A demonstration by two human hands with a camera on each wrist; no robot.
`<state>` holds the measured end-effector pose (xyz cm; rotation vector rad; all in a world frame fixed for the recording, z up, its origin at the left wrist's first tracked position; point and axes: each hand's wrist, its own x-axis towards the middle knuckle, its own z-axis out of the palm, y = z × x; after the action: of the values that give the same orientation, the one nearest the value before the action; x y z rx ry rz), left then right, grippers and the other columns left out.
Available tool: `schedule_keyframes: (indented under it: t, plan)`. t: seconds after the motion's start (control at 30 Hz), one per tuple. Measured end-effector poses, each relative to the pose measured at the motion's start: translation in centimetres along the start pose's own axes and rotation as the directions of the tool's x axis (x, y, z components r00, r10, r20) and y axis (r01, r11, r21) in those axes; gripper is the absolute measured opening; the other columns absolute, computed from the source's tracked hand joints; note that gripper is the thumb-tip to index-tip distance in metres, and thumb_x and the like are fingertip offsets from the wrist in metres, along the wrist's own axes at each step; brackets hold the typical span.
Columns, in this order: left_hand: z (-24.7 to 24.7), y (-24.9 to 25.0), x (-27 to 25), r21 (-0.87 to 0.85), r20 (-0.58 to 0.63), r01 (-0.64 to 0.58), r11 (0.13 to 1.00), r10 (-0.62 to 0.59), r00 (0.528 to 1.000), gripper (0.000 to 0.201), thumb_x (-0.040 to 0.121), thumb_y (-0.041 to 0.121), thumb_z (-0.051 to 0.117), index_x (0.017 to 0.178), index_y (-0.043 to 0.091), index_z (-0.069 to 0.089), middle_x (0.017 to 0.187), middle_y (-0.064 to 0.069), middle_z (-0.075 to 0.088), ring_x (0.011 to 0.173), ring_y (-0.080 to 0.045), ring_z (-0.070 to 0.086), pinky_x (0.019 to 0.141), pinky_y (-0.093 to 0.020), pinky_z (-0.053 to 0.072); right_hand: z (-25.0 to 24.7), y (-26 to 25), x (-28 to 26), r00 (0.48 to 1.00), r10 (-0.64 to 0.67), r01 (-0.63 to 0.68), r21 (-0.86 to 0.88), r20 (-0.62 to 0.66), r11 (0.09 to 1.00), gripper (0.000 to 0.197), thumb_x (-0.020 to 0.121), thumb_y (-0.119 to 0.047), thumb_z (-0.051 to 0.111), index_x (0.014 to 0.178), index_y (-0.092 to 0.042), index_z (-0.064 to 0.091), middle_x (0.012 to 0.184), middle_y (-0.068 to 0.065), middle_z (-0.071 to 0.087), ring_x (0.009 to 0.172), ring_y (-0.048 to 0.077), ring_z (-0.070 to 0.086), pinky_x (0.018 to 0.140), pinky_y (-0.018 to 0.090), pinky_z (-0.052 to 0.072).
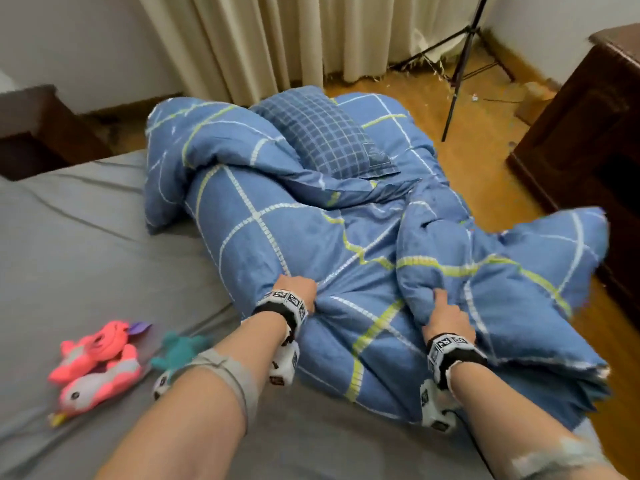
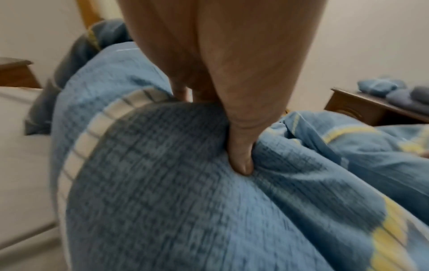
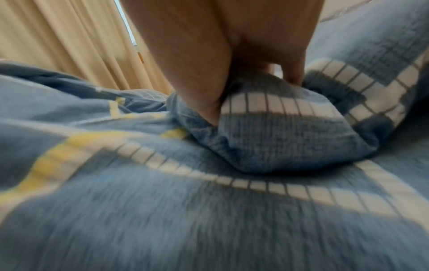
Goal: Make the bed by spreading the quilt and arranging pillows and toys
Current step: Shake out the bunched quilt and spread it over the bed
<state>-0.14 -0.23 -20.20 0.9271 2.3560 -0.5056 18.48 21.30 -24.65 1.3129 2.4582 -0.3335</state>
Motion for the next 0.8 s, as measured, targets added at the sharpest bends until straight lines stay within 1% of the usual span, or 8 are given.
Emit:
schedule_keyframes:
  t: [0.1, 0.23, 0.33, 0.43, 0.47, 0.53, 0.63, 0.8]
  plan:
    - [2.9, -3.7, -4.0, -0.116, 0.103, 0.051, 0.992, -0.039, 0.994, 0.035, 0.08, 0.033, 0.061, 0.112, 0.019, 0.067, 0.115, -0.009, 0.069, 0.11, -0.031, 0.064, 0.09, -0.039, 0.051, -1.2, -1.8, -2.5, 0.982, -0.121, 0.113, 0.068, 0.146, 0.991, 0.053, 0.086, -0.01, 0.048, 0.135, -0.028, 0.042, 0.128, 0.016, 0.061, 0.118, 0.035, 0.059, 0.095, 0.04, 0.048]
    - [8.0, -7.6, -11.7, -0.17, 0.239, 0.163, 0.972, -0.12, 0.963, 0.036, 0.076, 0.035, 0.069, 0.108, 0.018, 0.07, 0.112, -0.008, 0.071, 0.107, -0.028, 0.066, 0.089, -0.034, 0.053, -1.4, -4.7, -8.5, 0.89, -0.298, 0.271, 0.125, 0.345, 0.954, 0.049, 0.088, -0.01, 0.047, 0.134, -0.022, 0.053, 0.137, 0.014, 0.057, 0.126, 0.033, 0.054, 0.104, 0.037, 0.044]
    - [11.6, -9.6, -15.9, -0.224, 0.288, 0.217, 0.95, -0.148, 0.946, 0.03, 0.079, 0.029, 0.064, 0.107, 0.021, 0.071, 0.113, -0.005, 0.071, 0.109, -0.026, 0.066, 0.091, -0.032, 0.052, 0.4, -5.8, -14.0, 0.844, -0.3, 0.271, 0.129, 0.446, 0.954, 0.049, 0.09, -0.015, 0.049, 0.138, -0.025, 0.053, 0.138, 0.011, 0.057, 0.127, 0.03, 0.055, 0.105, 0.033, 0.044]
    - [14.2, -11.8, -18.9, -0.402, 0.243, 0.158, 0.902, -0.061, 0.968, 0.042, 0.081, 0.035, 0.062, 0.122, 0.024, 0.062, 0.122, -0.002, 0.067, 0.115, -0.024, 0.062, 0.097, -0.03, 0.049, 3.5, -6.1, -19.1, 0.799, -0.207, 0.238, 0.019, 0.564, 0.971, 0.037, 0.092, -0.036, 0.055, 0.129, -0.031, 0.054, 0.125, 0.013, 0.059, 0.133, 0.028, 0.049, 0.111, 0.034, 0.037]
    - [14.7, -12.8, -20.1, -0.454, 0.212, 0.158, 0.877, -0.066, 0.975, 0.047, 0.082, 0.038, 0.063, 0.127, 0.025, 0.056, 0.126, -0.003, 0.064, 0.118, -0.025, 0.06, 0.098, -0.03, 0.047, 4.6, -6.7, -20.5, 0.823, -0.162, 0.202, -0.015, 0.545, 0.979, 0.041, 0.088, -0.042, 0.061, 0.126, -0.031, 0.051, 0.119, 0.013, 0.06, 0.132, 0.027, 0.049, 0.111, 0.036, 0.037]
    - [15.4, -15.3, -22.7, -0.506, 0.105, 0.15, 0.849, -0.112, 0.988, 0.051, 0.084, 0.04, 0.059, 0.132, 0.027, 0.049, 0.129, -0.006, 0.061, 0.119, -0.027, 0.059, 0.1, -0.033, 0.046, 6.0, -8.9, -24.2, 0.873, -0.131, 0.149, 0.0, 0.47, 0.989, 0.071, 0.078, -0.04, 0.069, 0.14, -0.023, 0.038, 0.135, 0.015, 0.052, 0.13, 0.031, 0.05, 0.107, 0.038, 0.042]
    - [17.5, -19.8, -27.1, -0.525, 0.029, 0.147, 0.839, -0.155, 0.988, 0.052, 0.082, 0.041, 0.055, 0.132, 0.032, 0.047, 0.129, -0.006, 0.059, 0.116, -0.028, 0.059, 0.098, -0.038, 0.048, 6.6, -14.0, -29.9, 0.906, -0.194, 0.172, 0.094, 0.376, 0.981, 0.08, 0.083, -0.034, 0.066, 0.149, -0.018, 0.025, 0.148, 0.022, 0.034, 0.134, 0.038, 0.043, 0.108, 0.039, 0.039]
    - [22.2, -27.6, -33.1, -0.55, 0.028, 0.289, 0.783, -0.329, 0.944, 0.061, 0.08, 0.037, 0.06, 0.139, 0.029, 0.043, 0.136, -0.005, 0.051, 0.12, -0.029, 0.055, 0.094, -0.039, 0.048, 8.7, -24.0, -35.6, 0.796, -0.454, 0.406, 0.203, 0.399, 0.891, 0.077, 0.084, -0.027, 0.071, 0.149, -0.019, 0.03, 0.14, 0.019, 0.051, 0.129, 0.031, 0.051, 0.105, 0.035, 0.042]
